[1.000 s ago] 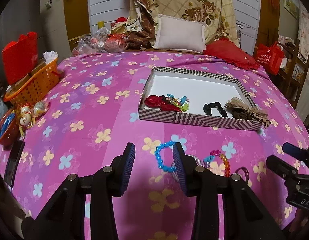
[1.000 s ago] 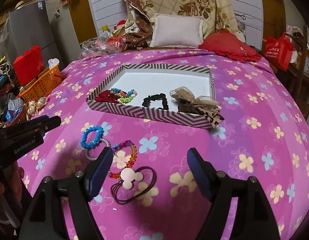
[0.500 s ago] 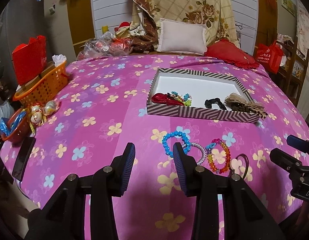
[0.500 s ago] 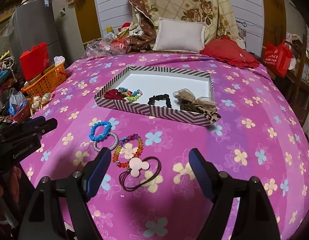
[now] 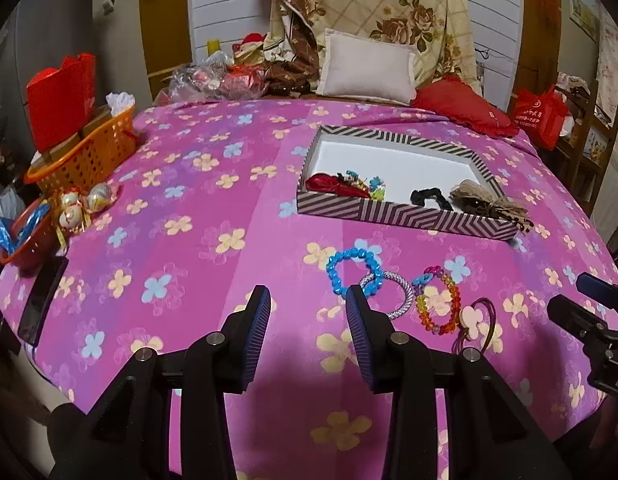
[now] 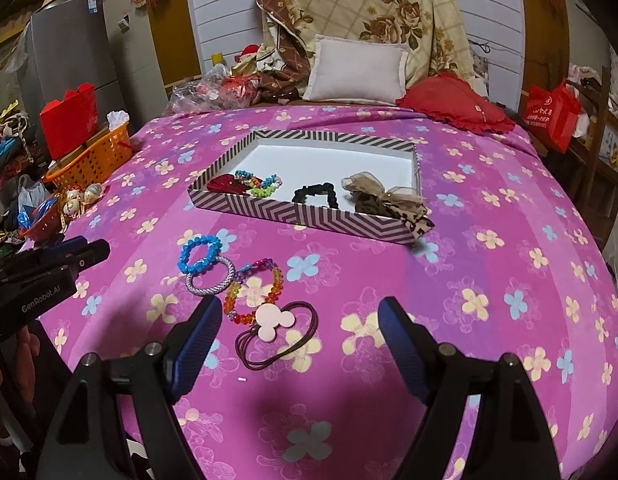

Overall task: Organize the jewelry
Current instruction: 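Withdraw both tools from the tray and move toward the remaining bracelets, then grasp the blue beaded bracelet with the left tool while the right tool grasps the orange bead bracelet, then carry both bracelets into the white tray and open both tools, then withdraw both tools and move toward the silver bangle and mouse-ear hair tie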

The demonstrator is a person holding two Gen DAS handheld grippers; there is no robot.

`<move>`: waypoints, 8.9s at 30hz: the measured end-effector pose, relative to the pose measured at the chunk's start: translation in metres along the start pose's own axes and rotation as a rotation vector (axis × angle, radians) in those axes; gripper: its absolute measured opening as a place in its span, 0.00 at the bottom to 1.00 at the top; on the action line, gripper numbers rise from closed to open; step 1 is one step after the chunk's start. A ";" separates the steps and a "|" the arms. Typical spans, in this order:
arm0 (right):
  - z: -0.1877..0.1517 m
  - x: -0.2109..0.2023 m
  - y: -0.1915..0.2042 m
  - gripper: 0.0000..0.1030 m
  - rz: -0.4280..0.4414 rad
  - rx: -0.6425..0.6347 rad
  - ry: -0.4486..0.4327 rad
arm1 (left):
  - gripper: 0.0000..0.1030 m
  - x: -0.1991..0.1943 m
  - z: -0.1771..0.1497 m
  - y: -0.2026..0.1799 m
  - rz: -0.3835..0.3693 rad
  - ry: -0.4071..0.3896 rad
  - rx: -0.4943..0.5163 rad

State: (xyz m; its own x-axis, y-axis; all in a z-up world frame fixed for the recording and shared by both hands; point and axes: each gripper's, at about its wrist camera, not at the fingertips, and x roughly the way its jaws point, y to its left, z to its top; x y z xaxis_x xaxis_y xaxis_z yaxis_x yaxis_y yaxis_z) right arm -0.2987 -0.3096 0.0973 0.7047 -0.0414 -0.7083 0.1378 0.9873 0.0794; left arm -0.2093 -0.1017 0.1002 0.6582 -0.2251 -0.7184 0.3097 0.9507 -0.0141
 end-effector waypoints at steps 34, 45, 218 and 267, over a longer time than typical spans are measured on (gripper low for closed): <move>0.021 0.088 0.009 0.49 0.099 -0.138 0.097 | 0.19 0.083 0.018 0.019 -0.094 0.185 -0.083; 0.025 0.135 0.021 0.44 0.129 -0.217 0.197 | 0.19 0.113 0.026 0.011 -0.128 0.249 -0.059; 0.077 0.089 -0.032 0.82 -0.027 0.002 -0.026 | 0.23 0.092 0.101 -0.033 -0.017 -0.003 0.036; 0.019 -0.014 0.001 0.89 -0.067 -0.015 -0.072 | 0.23 -0.021 0.027 -0.025 0.030 -0.122 0.038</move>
State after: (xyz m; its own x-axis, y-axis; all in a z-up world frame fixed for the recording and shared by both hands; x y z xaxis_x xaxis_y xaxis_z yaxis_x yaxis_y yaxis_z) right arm -0.2954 -0.3107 0.1212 0.7427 -0.1178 -0.6592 0.1764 0.9841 0.0228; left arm -0.2123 -0.1263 0.1344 0.7453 -0.2231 -0.6283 0.3127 0.9492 0.0338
